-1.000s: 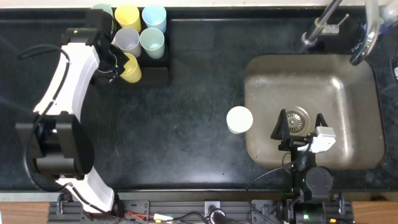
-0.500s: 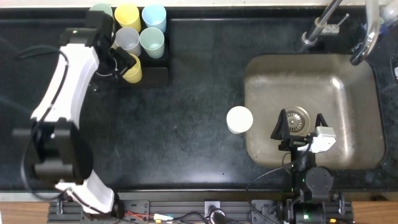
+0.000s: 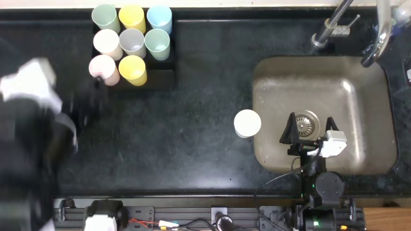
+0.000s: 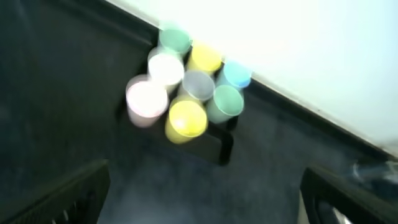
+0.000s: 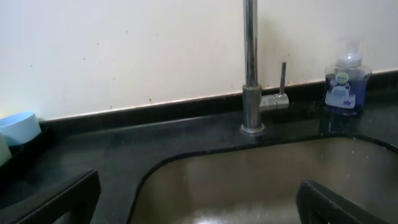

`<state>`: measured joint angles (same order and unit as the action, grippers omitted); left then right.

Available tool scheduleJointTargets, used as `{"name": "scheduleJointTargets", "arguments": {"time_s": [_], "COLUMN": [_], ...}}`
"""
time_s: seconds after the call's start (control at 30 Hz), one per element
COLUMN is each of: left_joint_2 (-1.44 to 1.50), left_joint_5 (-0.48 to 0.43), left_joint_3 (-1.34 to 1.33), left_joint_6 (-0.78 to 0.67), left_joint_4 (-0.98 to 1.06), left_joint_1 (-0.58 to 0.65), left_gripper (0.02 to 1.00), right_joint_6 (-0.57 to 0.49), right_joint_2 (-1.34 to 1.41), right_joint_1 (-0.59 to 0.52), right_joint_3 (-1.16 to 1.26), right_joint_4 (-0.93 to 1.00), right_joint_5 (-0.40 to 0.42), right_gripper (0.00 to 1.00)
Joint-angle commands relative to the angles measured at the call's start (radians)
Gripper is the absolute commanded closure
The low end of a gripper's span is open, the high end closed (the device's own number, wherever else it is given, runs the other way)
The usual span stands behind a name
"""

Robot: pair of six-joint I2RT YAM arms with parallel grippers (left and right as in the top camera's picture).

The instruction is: Store Cups

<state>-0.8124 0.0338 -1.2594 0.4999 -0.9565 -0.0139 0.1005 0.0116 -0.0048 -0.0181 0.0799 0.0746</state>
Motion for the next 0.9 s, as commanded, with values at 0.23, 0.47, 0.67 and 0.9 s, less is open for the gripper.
{"name": "scheduleJointTargets", "arguments": {"time_s": [0.23,0.47,0.67,0.9], "left_joint_2": [0.534,0.665,0.808,0.809], "left_joint_5": [-0.067,-0.070,-0.070,-0.069], "left_joint_3": [0.943,1.184,1.192,1.193], "left_joint_6": [-0.181,-0.198,-0.347,-0.407], "left_joint_4": [1.000,1.101,0.881,0.729], "left_joint_1": [0.029,0.031,0.031,0.030], "left_gripper": [0.018,0.018,0.018,0.018], "right_joint_6": [-0.003,-0.003,-0.003,-0.003], "right_joint_2": [-0.008,-0.008,-0.008,-0.008], "right_joint_1": [0.005,0.005,0.005,0.005], "right_joint_3": [0.014,0.014,0.014,0.014], "right_joint_4": [-0.006,-0.006,-0.006,-0.006], "right_joint_5": [-0.006,-0.006,-0.006,-0.006], "right_gripper": [0.003,0.003,0.005,0.005]}}
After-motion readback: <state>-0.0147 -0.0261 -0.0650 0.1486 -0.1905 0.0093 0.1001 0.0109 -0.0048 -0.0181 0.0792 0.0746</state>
